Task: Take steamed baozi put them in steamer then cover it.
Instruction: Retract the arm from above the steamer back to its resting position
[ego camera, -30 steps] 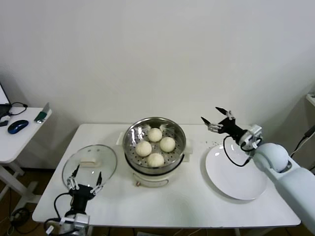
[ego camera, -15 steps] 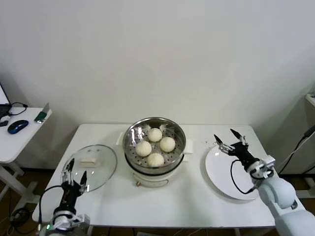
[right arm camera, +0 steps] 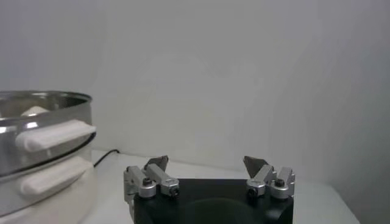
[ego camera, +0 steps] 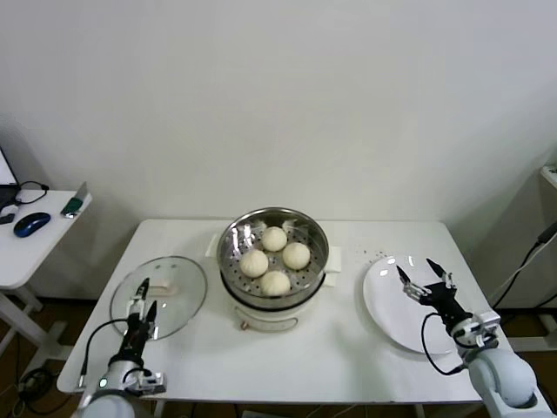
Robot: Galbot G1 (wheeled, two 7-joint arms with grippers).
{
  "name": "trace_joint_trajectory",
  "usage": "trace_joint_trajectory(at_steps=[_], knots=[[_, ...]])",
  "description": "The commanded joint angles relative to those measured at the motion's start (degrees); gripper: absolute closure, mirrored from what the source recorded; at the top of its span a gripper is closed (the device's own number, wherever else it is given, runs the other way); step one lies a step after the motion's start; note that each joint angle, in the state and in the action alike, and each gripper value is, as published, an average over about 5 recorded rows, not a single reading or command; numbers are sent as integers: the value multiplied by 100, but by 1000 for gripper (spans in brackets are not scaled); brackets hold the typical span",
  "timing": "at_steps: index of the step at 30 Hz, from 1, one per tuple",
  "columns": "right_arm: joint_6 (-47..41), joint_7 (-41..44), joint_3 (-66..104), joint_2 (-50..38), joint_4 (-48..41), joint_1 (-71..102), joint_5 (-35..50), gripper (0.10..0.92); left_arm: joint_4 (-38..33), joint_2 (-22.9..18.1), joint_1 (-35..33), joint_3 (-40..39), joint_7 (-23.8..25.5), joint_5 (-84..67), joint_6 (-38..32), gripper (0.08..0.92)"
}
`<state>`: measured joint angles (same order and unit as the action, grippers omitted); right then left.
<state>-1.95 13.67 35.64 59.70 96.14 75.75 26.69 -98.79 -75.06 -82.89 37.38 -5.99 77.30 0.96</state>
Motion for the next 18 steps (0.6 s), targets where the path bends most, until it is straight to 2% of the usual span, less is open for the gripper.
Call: trace_joint_trajectory(at_steps=[1,9,18], knots=[[36,50,194,267,-40,325,-369,203,1444,61,1036,-61,-136,463,-225,177],[34,144,212,359,0,431,-565,203,2084,105,1538,-110,-281,589,-271,177],[36,236,182,404,46,472,-725,203,2386,152,1858,-169,-353,660,-273,177]])
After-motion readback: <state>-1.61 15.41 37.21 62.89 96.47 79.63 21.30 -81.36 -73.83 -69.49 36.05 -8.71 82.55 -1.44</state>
